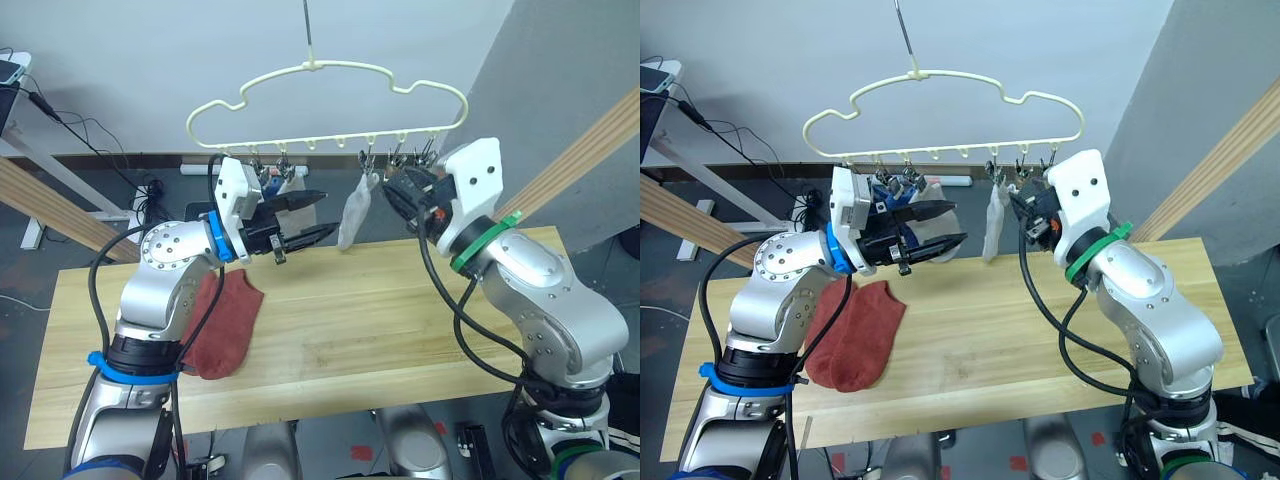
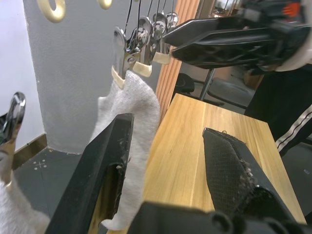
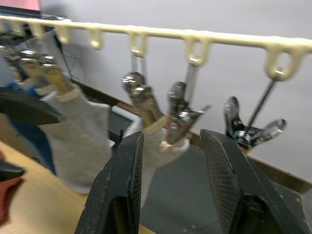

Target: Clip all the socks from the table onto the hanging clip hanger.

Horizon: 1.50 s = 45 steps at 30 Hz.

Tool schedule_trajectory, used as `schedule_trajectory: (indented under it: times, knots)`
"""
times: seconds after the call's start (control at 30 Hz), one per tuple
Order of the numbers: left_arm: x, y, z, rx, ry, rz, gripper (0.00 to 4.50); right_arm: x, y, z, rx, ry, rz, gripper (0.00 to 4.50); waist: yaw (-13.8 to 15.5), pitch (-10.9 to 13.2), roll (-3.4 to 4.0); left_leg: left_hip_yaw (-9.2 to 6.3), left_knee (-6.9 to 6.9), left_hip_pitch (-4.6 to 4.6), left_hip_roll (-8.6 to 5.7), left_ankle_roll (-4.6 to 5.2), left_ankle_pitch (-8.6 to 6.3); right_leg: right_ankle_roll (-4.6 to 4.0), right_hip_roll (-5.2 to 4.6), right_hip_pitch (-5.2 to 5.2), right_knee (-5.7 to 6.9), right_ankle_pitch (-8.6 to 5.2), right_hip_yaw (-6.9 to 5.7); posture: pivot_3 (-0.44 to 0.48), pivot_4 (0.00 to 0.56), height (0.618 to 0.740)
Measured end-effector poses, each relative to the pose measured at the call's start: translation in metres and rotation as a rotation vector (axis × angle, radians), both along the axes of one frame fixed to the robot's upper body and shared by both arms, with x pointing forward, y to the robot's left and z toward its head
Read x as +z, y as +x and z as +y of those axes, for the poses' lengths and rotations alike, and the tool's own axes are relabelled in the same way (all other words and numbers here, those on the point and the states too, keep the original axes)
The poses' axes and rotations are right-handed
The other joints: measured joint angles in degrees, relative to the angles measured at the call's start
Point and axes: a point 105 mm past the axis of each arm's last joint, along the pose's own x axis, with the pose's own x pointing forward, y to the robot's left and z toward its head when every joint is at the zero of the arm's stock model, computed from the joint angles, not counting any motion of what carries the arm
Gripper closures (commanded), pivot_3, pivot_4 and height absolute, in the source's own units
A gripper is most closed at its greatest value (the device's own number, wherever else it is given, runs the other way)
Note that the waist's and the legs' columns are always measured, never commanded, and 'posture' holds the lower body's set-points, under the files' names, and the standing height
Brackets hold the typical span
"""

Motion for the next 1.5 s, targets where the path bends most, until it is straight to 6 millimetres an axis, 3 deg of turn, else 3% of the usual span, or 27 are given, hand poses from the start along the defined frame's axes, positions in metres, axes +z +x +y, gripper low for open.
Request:
schedule_trajectory:
  times: [0.8,1.5]
  knots:
    - [0.0,0.002,-0.001,0.016,0.0,-0.006,1.94,0.011,0.021,0.0,-0.147,0.152,-0.029,2.59,-0.03,0.0,0.0,-0.01,0.0,0.0,0.0,0.0,0.0,-0.01,-0.01,0.0,0.03,0.0,0.0,-0.281,0.352,0.73]
    - [-0.003,0.001,-0.004,0.005,0.008,-0.002,1.94,0.011,0.014,-0.002,-0.22,0.255,0.027,2.59,-0.16,0.0,0.01,-0.02,0.0,0.0,0.0,0.0,0.0,-0.01,-0.01,0.0,0.04,0.01,-0.01,-0.296,0.346,0.73]
